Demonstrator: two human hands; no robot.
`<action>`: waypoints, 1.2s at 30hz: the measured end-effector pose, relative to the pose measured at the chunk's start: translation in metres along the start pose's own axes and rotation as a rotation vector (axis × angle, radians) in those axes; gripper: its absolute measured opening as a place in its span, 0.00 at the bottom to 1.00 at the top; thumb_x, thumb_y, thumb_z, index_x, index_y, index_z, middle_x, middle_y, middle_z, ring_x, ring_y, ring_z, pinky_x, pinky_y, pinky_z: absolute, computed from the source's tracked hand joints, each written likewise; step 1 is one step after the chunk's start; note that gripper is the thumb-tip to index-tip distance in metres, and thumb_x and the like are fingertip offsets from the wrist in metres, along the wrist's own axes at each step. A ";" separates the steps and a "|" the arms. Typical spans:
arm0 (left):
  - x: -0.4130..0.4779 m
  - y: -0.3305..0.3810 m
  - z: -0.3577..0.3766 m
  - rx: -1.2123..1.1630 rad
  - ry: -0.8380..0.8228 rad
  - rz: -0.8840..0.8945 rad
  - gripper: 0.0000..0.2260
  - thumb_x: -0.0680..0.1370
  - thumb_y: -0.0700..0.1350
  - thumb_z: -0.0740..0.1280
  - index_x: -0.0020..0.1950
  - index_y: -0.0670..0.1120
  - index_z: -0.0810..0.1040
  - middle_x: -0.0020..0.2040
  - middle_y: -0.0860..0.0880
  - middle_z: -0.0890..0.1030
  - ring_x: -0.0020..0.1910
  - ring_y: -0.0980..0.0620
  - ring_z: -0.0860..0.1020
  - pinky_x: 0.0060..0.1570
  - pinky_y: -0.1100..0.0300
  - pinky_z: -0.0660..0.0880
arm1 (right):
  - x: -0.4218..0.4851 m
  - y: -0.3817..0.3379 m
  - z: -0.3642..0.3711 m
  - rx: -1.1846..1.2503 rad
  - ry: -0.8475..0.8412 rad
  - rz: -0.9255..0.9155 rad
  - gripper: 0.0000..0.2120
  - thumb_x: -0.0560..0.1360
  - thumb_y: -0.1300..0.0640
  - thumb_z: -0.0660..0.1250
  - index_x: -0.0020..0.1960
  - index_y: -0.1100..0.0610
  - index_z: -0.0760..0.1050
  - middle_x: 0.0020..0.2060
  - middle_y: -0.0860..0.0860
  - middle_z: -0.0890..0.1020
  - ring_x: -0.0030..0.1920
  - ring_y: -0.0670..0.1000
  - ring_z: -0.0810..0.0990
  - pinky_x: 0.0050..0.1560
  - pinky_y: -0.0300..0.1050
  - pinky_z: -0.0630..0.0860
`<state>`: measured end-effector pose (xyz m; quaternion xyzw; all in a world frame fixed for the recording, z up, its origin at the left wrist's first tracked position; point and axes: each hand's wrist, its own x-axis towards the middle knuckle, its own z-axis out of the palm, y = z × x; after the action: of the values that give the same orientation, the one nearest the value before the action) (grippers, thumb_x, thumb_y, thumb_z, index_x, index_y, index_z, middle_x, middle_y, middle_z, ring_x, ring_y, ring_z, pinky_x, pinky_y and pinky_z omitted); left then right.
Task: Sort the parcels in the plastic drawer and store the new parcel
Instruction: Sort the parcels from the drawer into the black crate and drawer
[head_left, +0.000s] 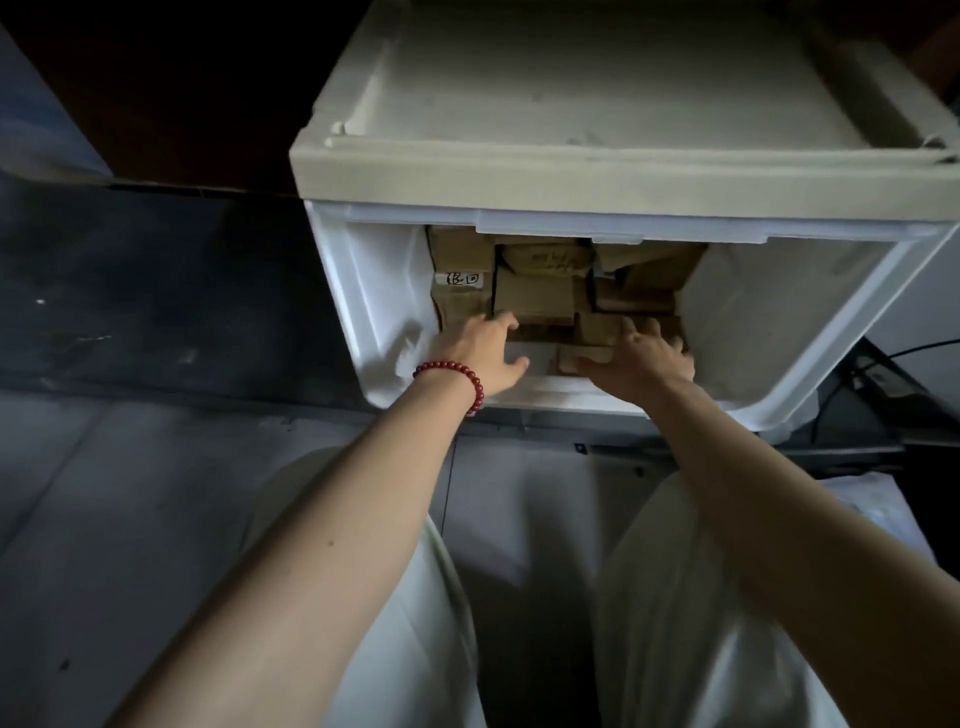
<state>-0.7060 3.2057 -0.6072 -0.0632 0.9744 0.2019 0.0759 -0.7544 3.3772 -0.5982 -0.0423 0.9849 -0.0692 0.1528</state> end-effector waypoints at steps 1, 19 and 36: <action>0.008 0.003 0.003 -0.016 -0.008 0.001 0.24 0.80 0.53 0.63 0.74 0.49 0.63 0.71 0.45 0.68 0.62 0.46 0.74 0.46 0.62 0.69 | 0.007 0.005 0.001 0.002 -0.015 0.021 0.40 0.74 0.33 0.62 0.77 0.53 0.54 0.74 0.56 0.60 0.72 0.65 0.60 0.68 0.55 0.63; 0.083 0.031 0.060 -0.229 -0.223 -0.063 0.28 0.78 0.48 0.66 0.76 0.50 0.60 0.72 0.43 0.67 0.67 0.43 0.70 0.64 0.52 0.71 | 0.073 0.029 0.028 0.171 -0.091 0.168 0.40 0.74 0.39 0.65 0.77 0.55 0.53 0.74 0.60 0.58 0.71 0.65 0.62 0.68 0.55 0.63; 0.038 0.020 0.005 -0.554 0.221 -0.098 0.33 0.71 0.44 0.75 0.72 0.52 0.66 0.67 0.46 0.72 0.67 0.47 0.70 0.61 0.62 0.67 | 0.028 0.015 0.000 0.652 0.245 -0.006 0.28 0.71 0.44 0.69 0.67 0.55 0.68 0.59 0.57 0.77 0.60 0.60 0.75 0.64 0.55 0.71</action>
<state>-0.7456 3.2223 -0.6104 -0.1498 0.8805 0.4479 -0.0410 -0.7821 3.3893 -0.6090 0.0145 0.9220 -0.3850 0.0387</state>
